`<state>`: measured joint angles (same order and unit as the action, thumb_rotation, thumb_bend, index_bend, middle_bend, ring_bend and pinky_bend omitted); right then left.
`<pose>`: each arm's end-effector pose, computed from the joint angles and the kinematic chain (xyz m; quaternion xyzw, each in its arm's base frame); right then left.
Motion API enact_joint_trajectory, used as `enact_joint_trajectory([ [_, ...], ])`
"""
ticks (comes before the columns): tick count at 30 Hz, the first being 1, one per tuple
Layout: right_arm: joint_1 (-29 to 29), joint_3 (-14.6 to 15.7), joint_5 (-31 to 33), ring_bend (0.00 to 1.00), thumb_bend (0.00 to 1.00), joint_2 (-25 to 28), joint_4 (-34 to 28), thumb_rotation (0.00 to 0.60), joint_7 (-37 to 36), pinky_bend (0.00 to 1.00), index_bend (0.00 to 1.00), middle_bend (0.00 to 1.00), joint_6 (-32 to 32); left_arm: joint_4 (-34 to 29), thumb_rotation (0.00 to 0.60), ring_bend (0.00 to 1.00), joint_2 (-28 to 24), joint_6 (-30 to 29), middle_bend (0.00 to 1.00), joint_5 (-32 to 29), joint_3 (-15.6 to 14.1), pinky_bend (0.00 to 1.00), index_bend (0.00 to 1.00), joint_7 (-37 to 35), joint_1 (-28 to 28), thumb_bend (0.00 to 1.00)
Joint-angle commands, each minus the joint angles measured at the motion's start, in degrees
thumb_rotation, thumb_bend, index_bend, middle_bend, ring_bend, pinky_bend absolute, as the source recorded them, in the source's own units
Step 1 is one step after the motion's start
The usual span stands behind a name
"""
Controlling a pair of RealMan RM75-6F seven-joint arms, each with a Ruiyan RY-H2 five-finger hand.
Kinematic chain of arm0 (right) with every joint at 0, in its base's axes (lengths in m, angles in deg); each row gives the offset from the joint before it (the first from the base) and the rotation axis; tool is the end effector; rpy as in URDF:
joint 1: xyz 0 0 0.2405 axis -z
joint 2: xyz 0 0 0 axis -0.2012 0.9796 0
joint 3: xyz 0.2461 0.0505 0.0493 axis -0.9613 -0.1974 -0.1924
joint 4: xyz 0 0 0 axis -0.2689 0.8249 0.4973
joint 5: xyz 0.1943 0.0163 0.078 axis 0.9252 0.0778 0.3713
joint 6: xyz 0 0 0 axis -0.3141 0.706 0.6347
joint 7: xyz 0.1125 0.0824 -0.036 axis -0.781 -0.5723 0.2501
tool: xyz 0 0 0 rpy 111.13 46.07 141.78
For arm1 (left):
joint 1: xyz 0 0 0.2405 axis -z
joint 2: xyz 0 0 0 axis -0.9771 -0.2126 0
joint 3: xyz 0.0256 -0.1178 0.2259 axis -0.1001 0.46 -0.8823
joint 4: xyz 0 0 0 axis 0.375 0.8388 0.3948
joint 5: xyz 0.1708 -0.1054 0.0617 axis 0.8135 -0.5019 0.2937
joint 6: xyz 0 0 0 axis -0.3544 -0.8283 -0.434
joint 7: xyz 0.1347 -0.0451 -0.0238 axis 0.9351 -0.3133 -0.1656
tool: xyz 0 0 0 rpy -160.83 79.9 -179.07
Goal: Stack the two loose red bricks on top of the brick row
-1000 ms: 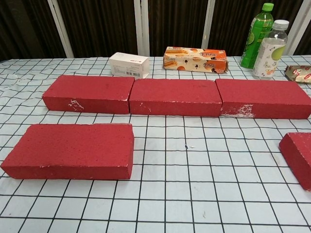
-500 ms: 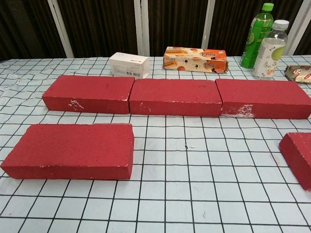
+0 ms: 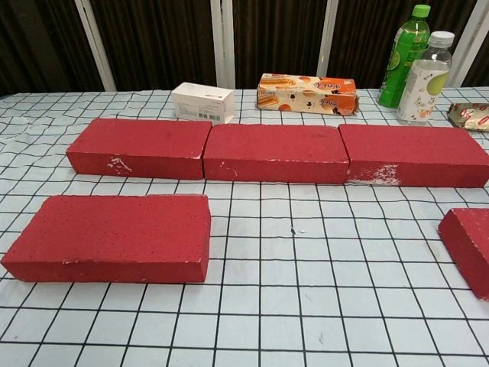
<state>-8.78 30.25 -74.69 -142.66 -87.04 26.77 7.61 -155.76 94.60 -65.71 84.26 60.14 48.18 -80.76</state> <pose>-0.3029 -0.2271 0.0890 0.7287 -0.4352 0.1524 0.5063 -0.2907 0.1384 0.1601 -0.5578 -0.3355 -0.3492 0.6741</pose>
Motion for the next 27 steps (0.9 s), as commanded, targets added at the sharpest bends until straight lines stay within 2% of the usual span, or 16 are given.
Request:
enact_joint_trajectory([
  [1, -0.16, -0.05, 0.21, 0.09, 0.15, -0.43, 0.23, 0.6, 0.09, 0.0, 0.01, 0.12, 0.39, 0.02, 0.6, 0.0, -0.03, 0.03, 0.0, -0.04, 0.03, 0.17, 0.02, -0.06, 0.03, 0.0],
  [8, -0.37, 0.07, 0.51, 0.14, 0.15, -1.2, 0.5, 0.6, 0.71, 0.0, 0.1, 0.19, 1.59, -0.04, 0.6, 0.0, -0.1, 0.14, 0.0, -0.2, 0.07, 0.17, 0.02, -0.18, 0.06, 0.0],
  [17, -0.6, 0.11, 0.15, 0.15, 0.15, -0.67, 0.1, 0.6, -0.03, 0.0, 0.23, 0.21, 2.21, -0.16, 0.6, 0.0, -0.23, 0.21, 0.0, -0.3, 0.08, 0.17, 0.02, -0.38, 0.07, 0.0],
  [23, -0.81, -1.74, -1.06, 0.15, 0.15, 4.24, -5.34, 0.6, -0.72, 0.0, 0.25, 0.21, 5.31, -0.18, 0.6, 0.0, -0.49, 0.27, 0.0, -0.42, 0.12, 0.17, 0.02, -1.06, 0.07, 0.0],
  [27, -1.9, -4.63, -0.34, 0.15, 0.15, 9.99, -12.23, 0.6, 0.56, 0.0, 0.25, 0.21, 7.83, -0.04, 0.6, 0.0, -0.62, 0.53, 0.0, -0.68, 0.25, 0.17, 0.02, -1.42, 0.21, 0.0],
])
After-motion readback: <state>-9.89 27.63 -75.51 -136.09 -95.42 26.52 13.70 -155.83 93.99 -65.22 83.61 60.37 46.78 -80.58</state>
